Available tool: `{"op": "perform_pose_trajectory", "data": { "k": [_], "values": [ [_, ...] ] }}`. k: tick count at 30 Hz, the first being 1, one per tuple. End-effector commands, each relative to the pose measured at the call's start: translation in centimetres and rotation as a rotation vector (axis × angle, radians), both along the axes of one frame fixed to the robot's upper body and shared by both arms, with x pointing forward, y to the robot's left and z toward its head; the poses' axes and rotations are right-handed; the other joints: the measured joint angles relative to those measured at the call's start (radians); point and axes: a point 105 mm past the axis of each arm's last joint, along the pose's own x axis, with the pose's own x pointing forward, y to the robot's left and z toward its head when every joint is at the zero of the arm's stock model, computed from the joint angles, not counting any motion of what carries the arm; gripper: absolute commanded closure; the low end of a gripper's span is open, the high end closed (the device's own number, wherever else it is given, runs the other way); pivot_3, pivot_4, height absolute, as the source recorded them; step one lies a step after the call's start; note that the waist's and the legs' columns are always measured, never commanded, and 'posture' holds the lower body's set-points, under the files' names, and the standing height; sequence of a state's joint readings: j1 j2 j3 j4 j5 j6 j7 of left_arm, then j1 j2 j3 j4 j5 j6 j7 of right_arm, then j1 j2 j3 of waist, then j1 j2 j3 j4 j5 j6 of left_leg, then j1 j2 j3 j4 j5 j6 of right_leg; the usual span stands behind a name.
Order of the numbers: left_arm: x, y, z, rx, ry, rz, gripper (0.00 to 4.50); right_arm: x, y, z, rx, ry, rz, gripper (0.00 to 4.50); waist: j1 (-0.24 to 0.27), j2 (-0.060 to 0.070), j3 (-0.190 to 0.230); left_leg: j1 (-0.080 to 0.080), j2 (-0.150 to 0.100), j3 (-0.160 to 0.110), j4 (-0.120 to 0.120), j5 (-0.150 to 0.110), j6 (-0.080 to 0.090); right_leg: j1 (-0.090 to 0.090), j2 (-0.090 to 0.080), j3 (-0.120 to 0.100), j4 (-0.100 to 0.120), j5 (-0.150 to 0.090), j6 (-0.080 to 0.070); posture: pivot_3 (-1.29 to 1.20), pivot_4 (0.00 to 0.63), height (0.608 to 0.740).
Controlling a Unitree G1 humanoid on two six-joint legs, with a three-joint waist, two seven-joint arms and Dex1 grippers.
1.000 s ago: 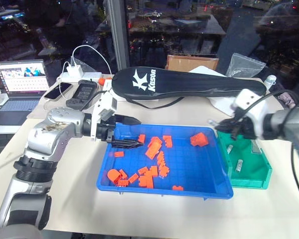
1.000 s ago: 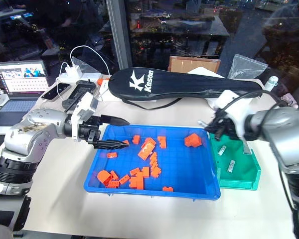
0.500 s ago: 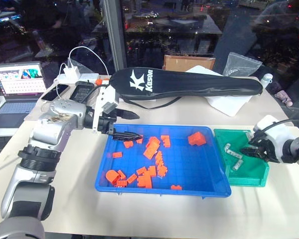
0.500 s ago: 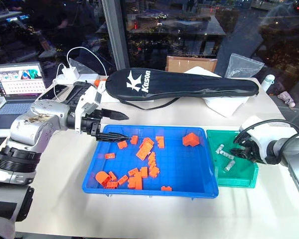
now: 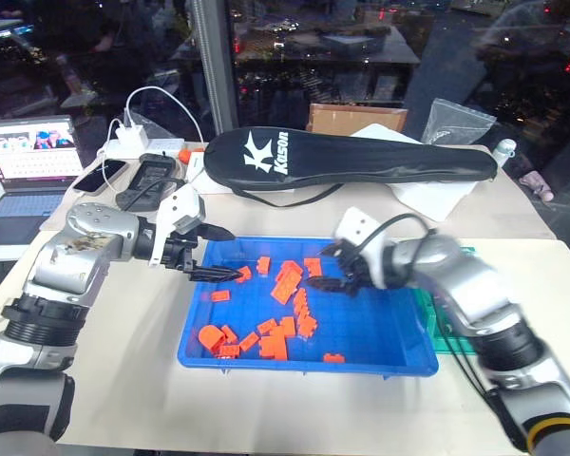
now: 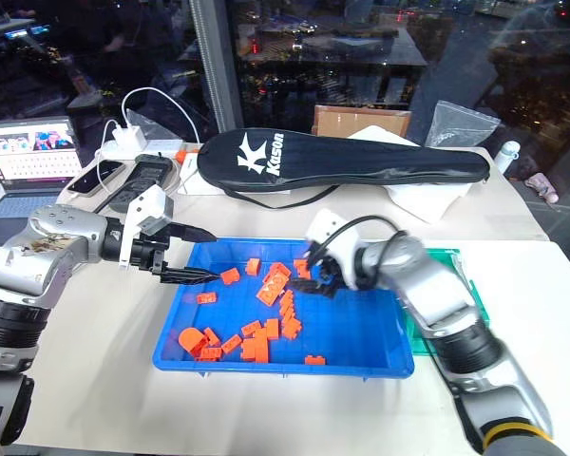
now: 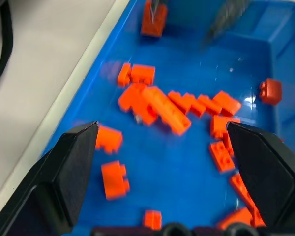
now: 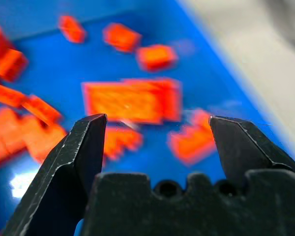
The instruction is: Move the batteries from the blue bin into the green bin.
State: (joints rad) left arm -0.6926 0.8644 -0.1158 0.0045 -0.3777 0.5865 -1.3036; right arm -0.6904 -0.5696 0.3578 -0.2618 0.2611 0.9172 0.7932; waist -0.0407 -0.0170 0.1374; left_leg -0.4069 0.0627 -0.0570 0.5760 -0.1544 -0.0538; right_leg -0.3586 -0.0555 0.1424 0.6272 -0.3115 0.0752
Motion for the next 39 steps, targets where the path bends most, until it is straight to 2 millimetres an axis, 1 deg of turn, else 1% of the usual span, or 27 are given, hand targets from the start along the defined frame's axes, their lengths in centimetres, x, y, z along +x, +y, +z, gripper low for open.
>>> {"op": "perform_pose_trajectory", "data": {
  "k": [1, 3, 5, 10, 15, 18, 19, 20, 25, 27, 29, 30, 32, 35, 37, 39],
  "values": [
    [-0.3, 0.3, 1.4, -0.003, -0.062, 0.012, 0.0, 0.7, 1.4, 0.7, 0.01, -0.073, 0.017, 0.64, 0.007, 0.0, 0.0, 0.0, 0.0, 0.0, 0.0, 0.0, 0.0, 0.0, 0.0, 0.0, 0.0, 0.0, 0.0, 0.0, 0.15, 0.74],
    [-0.5, 0.3, 1.4, -0.003, -0.061, 0.013, 0.0, 1.1, 2.4, 0.3, 0.025, -0.06, 0.012, 0.64, 0.005, 0.0, 0.0, 0.002, 0.0, 0.0, 0.0, 0.0, 0.0, 0.0, 0.0, 0.0, 0.001, 0.0, 0.0, 0.0, 0.15, 0.74],
    [-0.6, 0.3, 1.3, -0.001, -0.06, 0.013, 0.0, 1.4, 2.7, 0.0, 0.029, -0.056, 0.003, 0.64, 0.001, 0.0, 0.0, 0.002, 0.001, 0.0, 0.0, 0.0, 0.0, 0.0, 0.001, 0.0, 0.002, 0.0, 0.0, 0.0, 0.15, 0.74],
    [-0.8, 0.3, 1.3, -0.004, -0.057, 0.019, 0.0, 2.8, 2.4, -0.4, 0.011, -0.072, -0.066, 0.64, 0.001, 0.0, 0.0, 0.002, 0.002, 0.0, 0.0, 0.0, 0.0, 0.0, 0.002, 0.0, 0.003, 0.0, 0.0, 0.0, 0.15, 0.74],
    [-0.9, 0.1, 1.3, -0.006, -0.057, 0.014, 0.0, 2.7, 2.5, -1.7, -0.02, -0.045, -0.058, 0.64, -0.001, 0.0, 0.0, 0.002, 0.002, 0.0, 0.0, 0.0, 0.0, -0.001, 0.002, 0.0, 0.003, 0.0, -0.001, 0.0, 0.15, 0.74],
    [-0.8, 0.1, 1.3, -0.006, -0.061, 0.013, 0.0, 2.6, 2.5, -2.0, -0.022, -0.038, -0.056, 0.64, -0.002, 0.0, 0.0, 0.002, 0.002, 0.0, 0.0, 0.0, 0.0, -0.001, 0.002, 0.0, 0.003, 0.0, -0.001, 0.0, 0.15, 0.74],
    [-0.8, 0.0, 1.4, -0.006, -0.063, 0.011, 0.0, 2.5, 2.5, -2.1, -0.02, -0.032, -0.056, 1.04, -0.002, 0.0, 0.0, 0.002, 0.002, 0.0, 0.0, 0.0, 0.0, -0.001, 0.002, 0.0, 0.003, 0.0, -0.001, 0.0, 0.15, 0.74],
    [-0.7, 0.0, 1.4, -0.006, -0.065, 0.009, 0.0, 2.5, 2.5, -2.2, -0.019, -0.028, -0.055, 1.2, -0.002, 0.0, 0.0, 0.002, 0.002, 0.0, 0.0, 0.0, 0.0, -0.001, 0.002, 0.0, 0.003, 0.0, -0.001, 0.0, 0.15, 0.74],
    [-0.6, -0.1, 1.2, -0.004, -0.065, 0.002, 0.0, 2.3, 2.4, -2.0, -0.007, -0.03, -0.055, 2.92, -0.002, 0.0, 0.0, 0.002, 0.002, 0.0, 0.0, 0.0, 0.0, -0.001, 0.002, 0.0, 0.003, 0.0, -0.001, 0.0, 0.15, 0.74],
    [-0.5, -0.1, 1.2, -0.003, -0.065, 0.001, 0.0, 2.2, 2.5, -1.6, 0.003, -0.036, -0.05, 3.64, -0.003, 0.0, 0.0, 0.002, 0.002, 0.0, 0.0, 0.0, 0.0, -0.001, 0.002, 0.0, 0.003, 0.0, -0.001, 0.0, 0.15, 0.74],
    [-0.5, -0.2, 1.1, -0.003, -0.065, -0.002, 0.0, 2.0, 2.7, -1.1, 0.019, -0.043, -0.04, 4.25, -0.003, 0.0, 0.0, 0.002, 0.002, 0.0, 0.0, 0.0, 0.0, -0.001, 0.002, 0.0, 0.003, 0.0, -0.001, 0.0, 0.15, 0.74],
    [-0.4, -0.2, 1.1, -0.003, -0.065, -0.002, 0.0, 1.8, 2.9, -0.7, 0.033, -0.046, -0.025, 4.45, -0.003, 0.0, 0.0, 0.002, 0.002, 0.0, 0.0, 0.0, 0.0, -0.001, 0.002, 0.0, 0.003, 0.0, -0.001, 0.0, 0.15, 0.74],
    [-0.4, -0.2, 1.1, -0.001, -0.065, -0.004, 0.0, 0.9, 4.0, 0.2, 0.085, -0.044, 0.039, 4.45, -0.003, 0.0, 0.0, 0.002, 0.002, 0.0, 0.0, 0.0, 0.0, -0.001, 0.002, 0.0, 0.003, 0.0, -0.001, 0.0, 0.15, 0.74],
    [-0.3, -0.3, 1.0, 0.0, -0.065, -0.005, 0.0, -0.4, 5.5, 1.0, 0.151, -0.024, 0.114, 4.45, -0.003, 0.0, 0.0, 0.002, 0.002, 0.0, -0.001, 0.0, 0.0, -0.001, 0.002, 0.0, 0.003, 0.0, -0.001, 0.0, 0.15, 0.74],
    [-0.2, -0.3, 1.0, 0.0, -0.066, -0.006, 0.0, -0.9, 6.2, 1.0, 0.167, -0.012, 0.14, 4.45, -0.003, 0.0, 0.0, 0.002, 0.002, 0.0, -0.001, 0.0, 0.0, -0.001, 0.002, 0.0, 0.003, 0.0, -0.001, 0.0, 0.15, 0.74],
    [-0.2, -0.3, 1.0, 0.0, -0.065, -0.007, 0.0, -1.0, 6.2, 0.7, 0.145, -0.021, 0.142, 4.45, -0.003, 0.0, 0.0, 0.002, 0.002, 0.0, -0.001, 0.0, 0.0, -0.001, 0.003, 0.0, 0.003, 0.0, -0.001, 0.0, 0.15, 0.74]
  ]
}}
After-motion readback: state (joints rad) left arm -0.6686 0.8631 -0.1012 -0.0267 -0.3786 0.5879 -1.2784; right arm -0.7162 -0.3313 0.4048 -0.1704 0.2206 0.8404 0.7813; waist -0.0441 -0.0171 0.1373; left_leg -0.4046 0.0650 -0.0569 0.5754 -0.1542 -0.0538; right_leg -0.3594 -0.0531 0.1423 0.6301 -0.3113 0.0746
